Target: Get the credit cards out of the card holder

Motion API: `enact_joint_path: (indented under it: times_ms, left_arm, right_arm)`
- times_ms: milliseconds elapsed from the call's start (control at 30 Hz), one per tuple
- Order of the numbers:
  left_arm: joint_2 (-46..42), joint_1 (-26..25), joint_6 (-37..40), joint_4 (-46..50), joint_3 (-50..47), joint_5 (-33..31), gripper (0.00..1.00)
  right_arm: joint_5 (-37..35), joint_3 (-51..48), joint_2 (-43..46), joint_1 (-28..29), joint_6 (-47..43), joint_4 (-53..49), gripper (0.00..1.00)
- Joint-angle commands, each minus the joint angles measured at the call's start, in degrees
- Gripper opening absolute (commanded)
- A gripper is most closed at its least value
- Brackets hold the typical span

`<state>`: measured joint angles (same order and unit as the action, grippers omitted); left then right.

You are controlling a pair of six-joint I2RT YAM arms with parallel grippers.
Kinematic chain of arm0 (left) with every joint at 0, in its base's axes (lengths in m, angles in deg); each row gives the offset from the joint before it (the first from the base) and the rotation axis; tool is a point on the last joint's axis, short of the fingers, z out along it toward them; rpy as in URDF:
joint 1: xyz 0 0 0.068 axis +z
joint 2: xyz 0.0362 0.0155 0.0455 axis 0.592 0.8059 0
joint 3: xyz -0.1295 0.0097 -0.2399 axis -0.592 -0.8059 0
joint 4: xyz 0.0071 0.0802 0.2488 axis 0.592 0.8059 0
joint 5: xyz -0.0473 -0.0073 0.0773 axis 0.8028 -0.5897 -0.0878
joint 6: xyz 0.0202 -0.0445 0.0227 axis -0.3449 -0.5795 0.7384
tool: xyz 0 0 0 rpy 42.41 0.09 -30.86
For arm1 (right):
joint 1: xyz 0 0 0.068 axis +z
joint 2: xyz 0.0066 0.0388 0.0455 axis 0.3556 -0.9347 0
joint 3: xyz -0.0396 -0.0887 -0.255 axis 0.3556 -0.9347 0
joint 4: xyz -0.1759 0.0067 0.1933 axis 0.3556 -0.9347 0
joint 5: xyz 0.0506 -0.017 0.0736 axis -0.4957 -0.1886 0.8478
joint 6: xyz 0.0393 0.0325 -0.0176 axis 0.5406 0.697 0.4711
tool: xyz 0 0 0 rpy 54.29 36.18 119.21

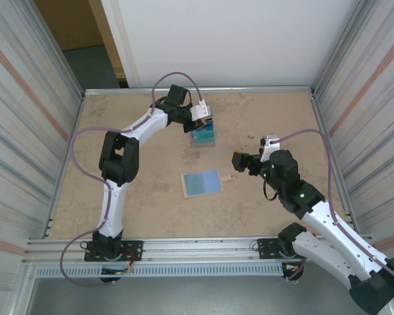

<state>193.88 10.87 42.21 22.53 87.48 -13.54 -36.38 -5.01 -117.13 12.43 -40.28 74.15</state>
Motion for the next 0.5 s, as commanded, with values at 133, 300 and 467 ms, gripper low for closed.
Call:
enact_joint_path:
  times_ms: [133,300,467]
  left_arm:
    - [2.2,0.6,1.4,1.5,2.2,0.7,0.0]
    - [2.3,0.6,1.6,1.7,2.2,-0.7,0.08]
    - [1.5,0.6,1.2,1.5,2.2,-1.1,0.26]
  right_arm:
    - [-0.8,0.5,1.3,-0.3,1.4,-0.9,0.99]
    - [-0.4,0.3,1.5,-0.3,1.4,-1.3,0.99]
    - [0.4,0.2,1.2,-0.4,1.4,-1.0,0.99]
